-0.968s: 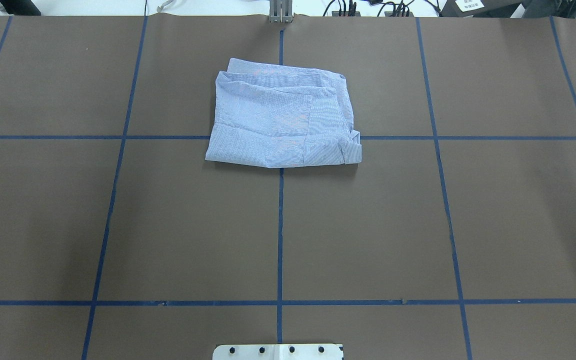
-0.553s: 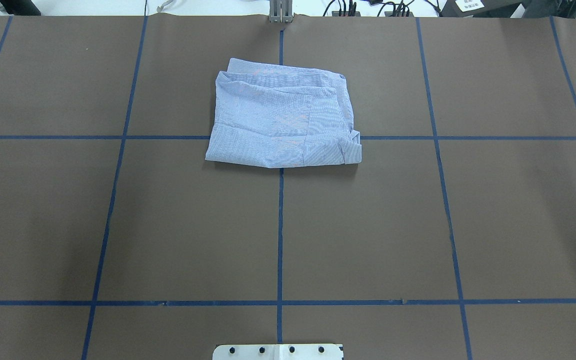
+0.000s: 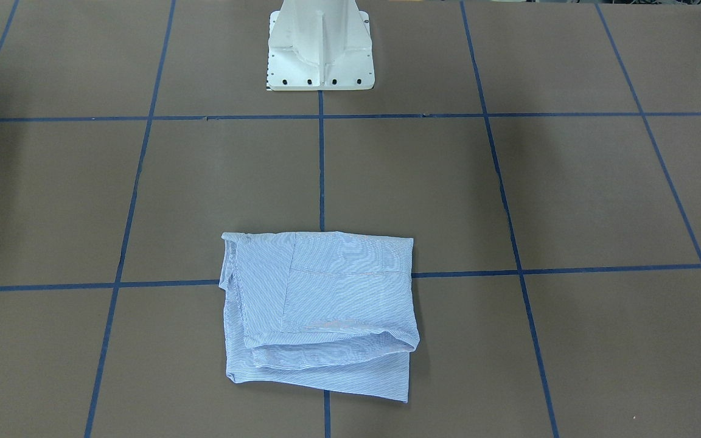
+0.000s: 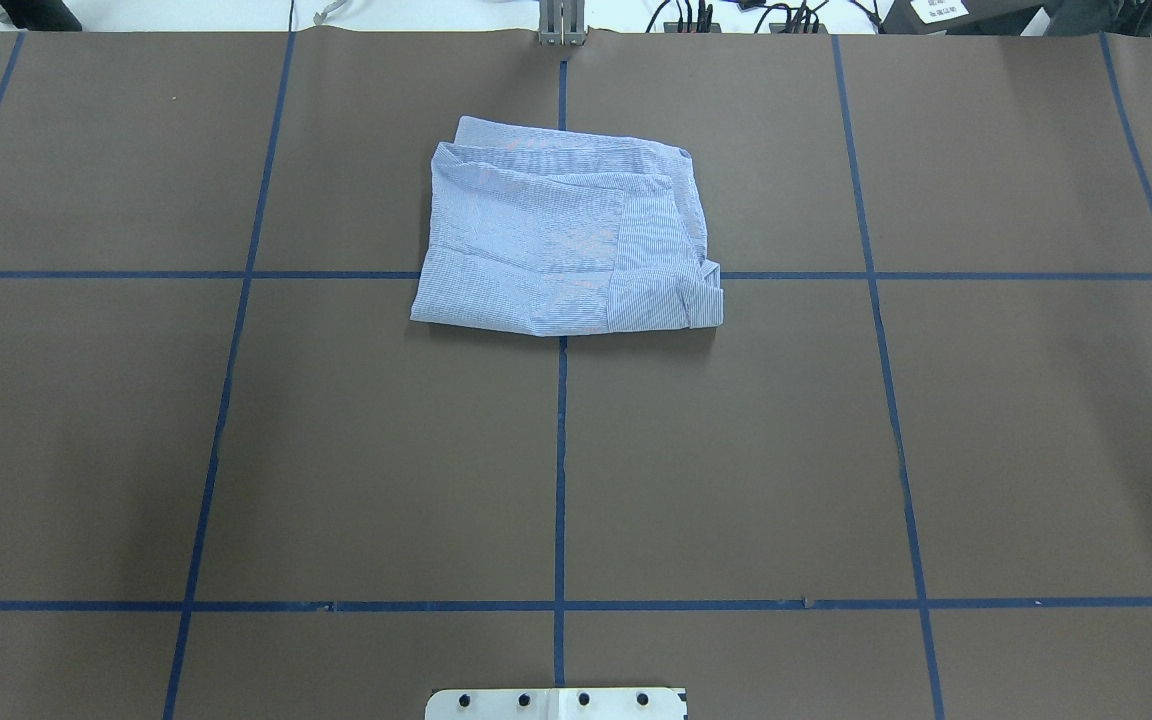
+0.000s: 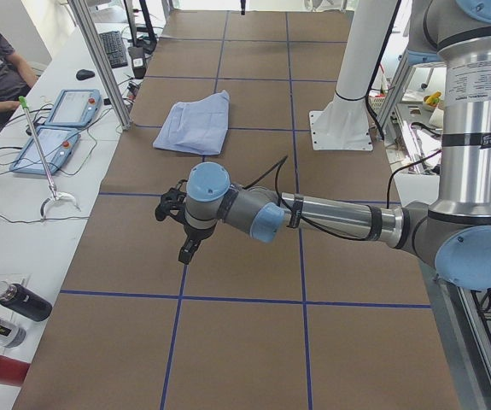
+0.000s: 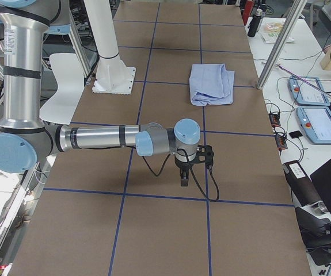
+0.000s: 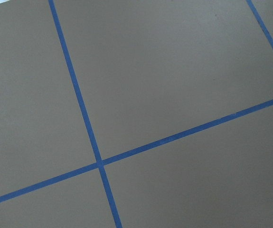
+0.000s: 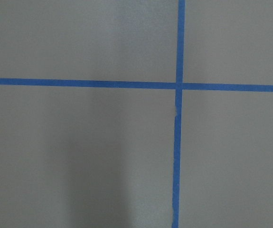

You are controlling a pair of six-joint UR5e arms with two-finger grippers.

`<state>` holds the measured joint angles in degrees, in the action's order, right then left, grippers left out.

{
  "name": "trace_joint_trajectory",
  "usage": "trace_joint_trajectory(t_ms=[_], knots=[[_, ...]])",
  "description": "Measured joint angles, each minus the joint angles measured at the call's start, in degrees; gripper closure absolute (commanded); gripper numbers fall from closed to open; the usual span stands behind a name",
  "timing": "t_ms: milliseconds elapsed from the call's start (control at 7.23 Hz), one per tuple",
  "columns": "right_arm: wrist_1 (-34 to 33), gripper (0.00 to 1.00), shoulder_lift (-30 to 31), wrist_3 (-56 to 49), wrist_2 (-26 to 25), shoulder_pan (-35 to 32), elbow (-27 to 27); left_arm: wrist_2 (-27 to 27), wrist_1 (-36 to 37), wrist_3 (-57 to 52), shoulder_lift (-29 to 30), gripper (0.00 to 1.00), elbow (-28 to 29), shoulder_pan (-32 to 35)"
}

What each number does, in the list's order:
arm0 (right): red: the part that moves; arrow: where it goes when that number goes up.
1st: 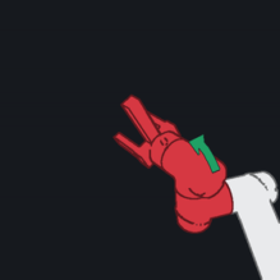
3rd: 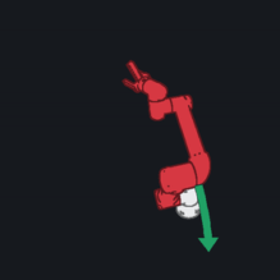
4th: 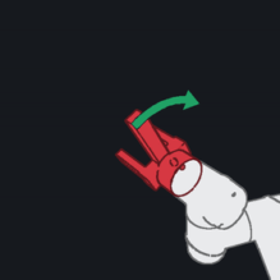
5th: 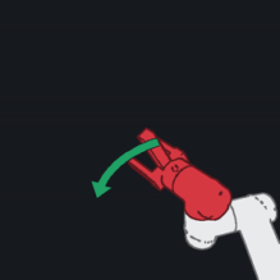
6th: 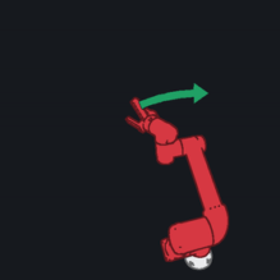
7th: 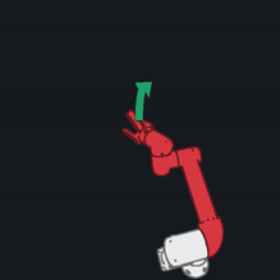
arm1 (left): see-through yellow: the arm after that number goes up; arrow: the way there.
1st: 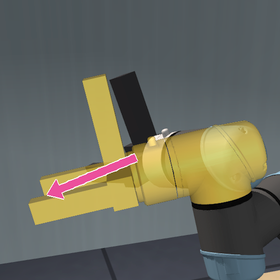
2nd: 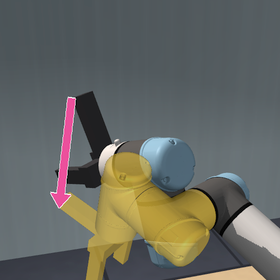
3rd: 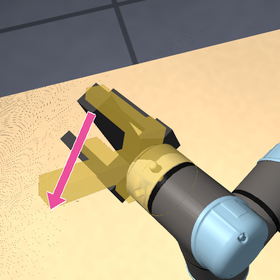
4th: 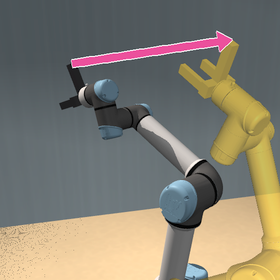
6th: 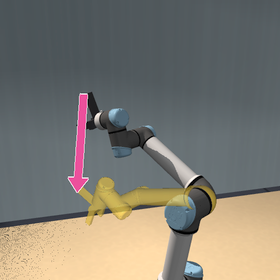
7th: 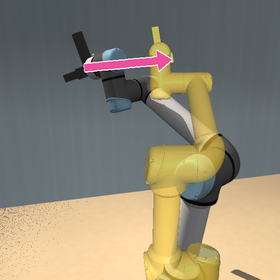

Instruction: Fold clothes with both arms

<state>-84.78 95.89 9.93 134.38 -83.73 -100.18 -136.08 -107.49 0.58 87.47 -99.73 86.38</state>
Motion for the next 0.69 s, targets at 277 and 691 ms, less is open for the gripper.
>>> trace_joint_trajectory(t_ms=[277, 691], knots=[[-0.06, 0.0, 0.04, 0.0, 0.6, 0.01, 0.03, -0.22, -0.01, 0.01, 0.0, 0.0, -0.11, -0.03], [0.04, 0.0, 0.08, -0.06, 0.67, 0.01, 0.11, -0.16, -0.07, -0.05, 0.06, 0.0, -0.23, -0.04]])
